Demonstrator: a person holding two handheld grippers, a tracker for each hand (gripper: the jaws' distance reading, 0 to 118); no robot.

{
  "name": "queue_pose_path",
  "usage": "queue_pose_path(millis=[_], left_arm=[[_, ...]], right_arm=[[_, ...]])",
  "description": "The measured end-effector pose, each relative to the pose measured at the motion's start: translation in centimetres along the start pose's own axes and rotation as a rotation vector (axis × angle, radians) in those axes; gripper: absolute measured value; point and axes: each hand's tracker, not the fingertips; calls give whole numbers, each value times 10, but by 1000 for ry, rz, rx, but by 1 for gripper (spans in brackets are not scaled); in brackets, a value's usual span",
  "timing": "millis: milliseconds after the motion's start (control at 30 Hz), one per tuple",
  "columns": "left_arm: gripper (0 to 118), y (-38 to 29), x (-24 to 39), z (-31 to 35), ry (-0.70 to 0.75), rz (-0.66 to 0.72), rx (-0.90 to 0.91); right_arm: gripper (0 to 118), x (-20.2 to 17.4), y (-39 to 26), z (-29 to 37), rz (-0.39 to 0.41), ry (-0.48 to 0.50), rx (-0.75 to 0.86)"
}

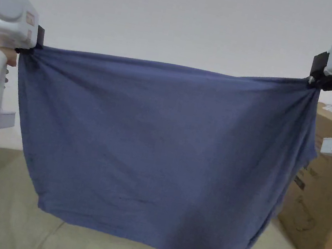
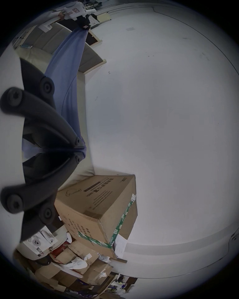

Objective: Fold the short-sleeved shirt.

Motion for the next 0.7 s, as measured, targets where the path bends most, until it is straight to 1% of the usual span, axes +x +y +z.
queue_pose_path(millis=[67, 200, 267, 367, 467, 533, 600, 633, 700], left_arm=[[3, -3, -1, -2, 8, 0, -4], [3, -22, -1, -11, 20, 6, -22], [3, -39, 1, -20, 21, -9, -60], [3, -80, 7, -41, 29, -36, -140], [3, -137, 14, -65, 25, -52, -242], [3, -187, 19, -80, 32, -52, -318], [3, -235, 22, -93, 19, -46, -418], [3, -263, 23, -100, 14, -40, -465], [3, -312, 24, -102, 18, -25, -513]], right_arm=[[3, -2, 1, 0, -21, 16, 5], [3, -17, -16, 0, 18, 12, -12], [3, -18, -33, -6, 10, 20, -43], [3, -17, -72, -34, 6, 7, -135], [3, -10, -128, -67, 4, -5, -240], [3, -4, -176, -89, 16, -14, -322], [3, 2, -225, -113, 8, -27, -423], [3, 7, -252, -123, -13, -39, -457], [3, 22, -298, -147, -23, -50, -543]])
